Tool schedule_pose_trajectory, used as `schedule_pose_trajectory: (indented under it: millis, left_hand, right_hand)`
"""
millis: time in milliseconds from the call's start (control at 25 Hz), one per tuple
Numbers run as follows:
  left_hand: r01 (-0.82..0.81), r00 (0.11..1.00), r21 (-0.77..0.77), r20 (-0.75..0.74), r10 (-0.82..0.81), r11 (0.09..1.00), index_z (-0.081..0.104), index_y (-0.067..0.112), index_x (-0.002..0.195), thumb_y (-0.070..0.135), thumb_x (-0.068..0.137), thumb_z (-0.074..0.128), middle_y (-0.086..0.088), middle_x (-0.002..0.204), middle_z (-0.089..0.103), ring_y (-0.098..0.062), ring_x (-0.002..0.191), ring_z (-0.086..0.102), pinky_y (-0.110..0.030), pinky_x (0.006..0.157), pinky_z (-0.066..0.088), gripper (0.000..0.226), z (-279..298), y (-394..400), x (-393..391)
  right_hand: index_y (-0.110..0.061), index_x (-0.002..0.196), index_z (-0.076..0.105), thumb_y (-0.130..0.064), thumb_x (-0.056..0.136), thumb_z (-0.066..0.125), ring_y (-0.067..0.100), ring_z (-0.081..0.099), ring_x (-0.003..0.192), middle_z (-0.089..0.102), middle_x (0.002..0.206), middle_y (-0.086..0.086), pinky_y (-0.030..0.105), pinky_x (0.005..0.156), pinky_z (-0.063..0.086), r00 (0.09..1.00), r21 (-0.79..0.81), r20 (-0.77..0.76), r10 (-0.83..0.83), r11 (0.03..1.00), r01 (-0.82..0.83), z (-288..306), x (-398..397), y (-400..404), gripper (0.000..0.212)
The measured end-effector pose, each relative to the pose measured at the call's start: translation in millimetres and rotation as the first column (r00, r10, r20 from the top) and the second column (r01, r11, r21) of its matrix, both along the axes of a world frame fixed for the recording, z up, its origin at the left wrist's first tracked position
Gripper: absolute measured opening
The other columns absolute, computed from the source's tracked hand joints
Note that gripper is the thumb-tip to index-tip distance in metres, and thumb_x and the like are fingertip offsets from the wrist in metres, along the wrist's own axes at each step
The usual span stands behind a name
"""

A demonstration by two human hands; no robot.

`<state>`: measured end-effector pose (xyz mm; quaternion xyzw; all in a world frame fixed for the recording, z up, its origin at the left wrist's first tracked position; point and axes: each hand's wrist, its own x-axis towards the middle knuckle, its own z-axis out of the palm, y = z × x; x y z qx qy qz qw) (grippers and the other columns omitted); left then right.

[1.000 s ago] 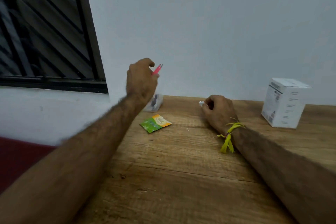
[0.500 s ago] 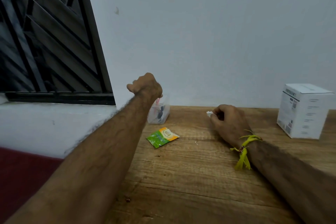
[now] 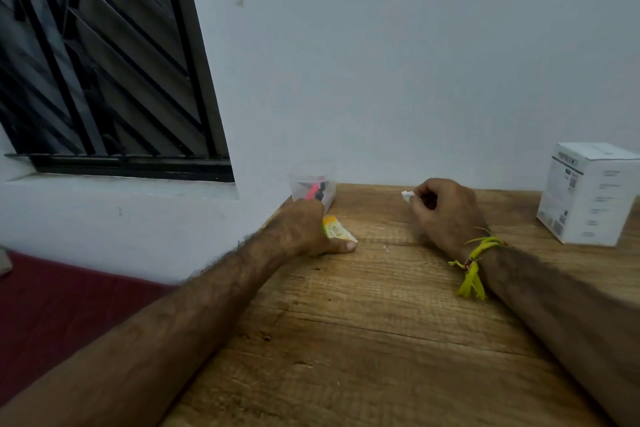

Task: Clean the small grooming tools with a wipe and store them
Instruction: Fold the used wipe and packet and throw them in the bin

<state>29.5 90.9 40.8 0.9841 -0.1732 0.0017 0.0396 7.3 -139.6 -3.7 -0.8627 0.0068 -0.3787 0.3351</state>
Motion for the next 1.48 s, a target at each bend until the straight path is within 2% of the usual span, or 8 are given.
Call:
schedule_pose_trajectory:
  millis: [200,360,560,640,800,960,1240,1480]
  left_hand:
    - [0.086,0.995,-0.231,0.072,-0.071,0.969,0.053,0.017,0.138,0.050,0.084,0.072,0.000,0.137,0.056,-0.018,0.125,0.051,-0.030,0.099,0.045,0.066,-13,-1,-13]
    - [0.260,0.953,-0.289,0.228,-0.198,0.921,0.039,0.034,0.147,0.038,0.095,0.062,0.001,0.142,0.047,-0.017,0.131,0.042,-0.032,0.106,0.039,0.057,-24,-7,-25]
    - [0.339,0.926,-0.337,0.283,-0.249,0.878,0.049,0.038,0.138,0.029,0.099,0.057,0.003,0.125,0.053,-0.013,0.116,0.051,-0.032,0.099,0.045,0.041,-26,-16,-32]
    - [0.350,0.922,-0.409,0.308,-0.233,0.843,0.054,0.036,0.136,0.026,0.099,0.057,0.006,0.129,0.060,-0.010,0.118,0.053,-0.028,0.101,0.044,0.039,-27,-14,-29]
    - [0.325,0.931,-0.505,0.322,-0.175,0.800,0.058,0.032,0.136,0.021,0.100,0.055,0.009,0.132,0.064,-0.007,0.121,0.055,-0.024,0.102,0.044,0.038,-29,-13,-26]
    - [0.329,0.930,-0.491,0.316,-0.187,0.807,0.057,0.033,0.137,0.011,0.096,0.057,0.008,0.134,0.064,-0.009,0.123,0.056,-0.029,0.103,0.047,0.047,-28,-12,-23]
    - [0.302,0.935,-0.499,0.320,-0.151,0.812,0.065,0.035,0.126,0.017,0.099,0.054,0.010,0.121,0.070,-0.003,0.102,0.062,-0.018,0.087,0.048,0.034,-28,-11,-24]
    - [0.301,0.936,-0.444,0.308,-0.172,0.844,0.066,0.031,0.107,0.021,0.100,0.054,0.007,0.104,0.071,-0.009,0.095,0.061,-0.031,0.081,0.052,0.016,-26,-14,-25]
  right_hand:
    - [-0.016,0.081,0.069,-0.027,0.088,0.069,0.014,0.060,0.072,0.066,0.078,-0.002,0.031,0.068,0.050,0.997,-0.056,0.046,0.067,0.996,-0.064,2,-10,8,0.013]
    - [-0.018,0.079,0.070,-0.026,0.086,0.072,0.016,0.064,0.063,0.069,0.070,-0.003,0.027,0.061,0.051,0.988,0.138,0.131,0.078,0.986,-0.096,12,-16,24,0.011]
    - [-0.013,0.085,0.074,-0.022,0.087,0.072,0.015,0.069,0.071,0.072,0.075,-0.001,0.033,0.064,0.058,0.985,0.338,0.110,0.134,0.927,-0.164,10,-18,39,0.009]
    - [-0.012,0.088,0.074,-0.015,0.088,0.071,0.017,0.072,0.073,0.075,0.079,0.005,0.032,0.061,0.059,0.980,0.439,0.081,0.179,0.877,-0.196,8,-18,38,0.004]
    - [-0.003,0.099,0.071,-0.006,0.091,0.067,0.020,0.071,0.067,0.075,0.083,0.015,0.027,0.052,0.052,0.932,0.717,0.014,0.363,0.646,-0.263,10,-20,37,0.010]
    - [-0.002,0.107,0.070,-0.008,0.091,0.067,0.018,0.068,0.067,0.074,0.087,0.015,0.025,0.051,0.050,0.873,0.772,-0.012,0.488,0.560,-0.302,12,-17,33,0.018]
    - [-0.004,0.097,0.072,-0.005,0.090,0.069,0.019,0.066,0.061,0.075,0.078,0.016,0.023,0.049,0.051,0.873,0.604,-0.123,0.472,0.734,-0.312,11,-20,37,0.008]
    - [-0.013,0.087,0.077,-0.002,0.085,0.069,0.009,0.059,0.055,0.073,0.069,0.007,0.026,0.055,0.049,0.852,0.461,-0.264,0.452,0.835,-0.300,13,-20,31,0.014]
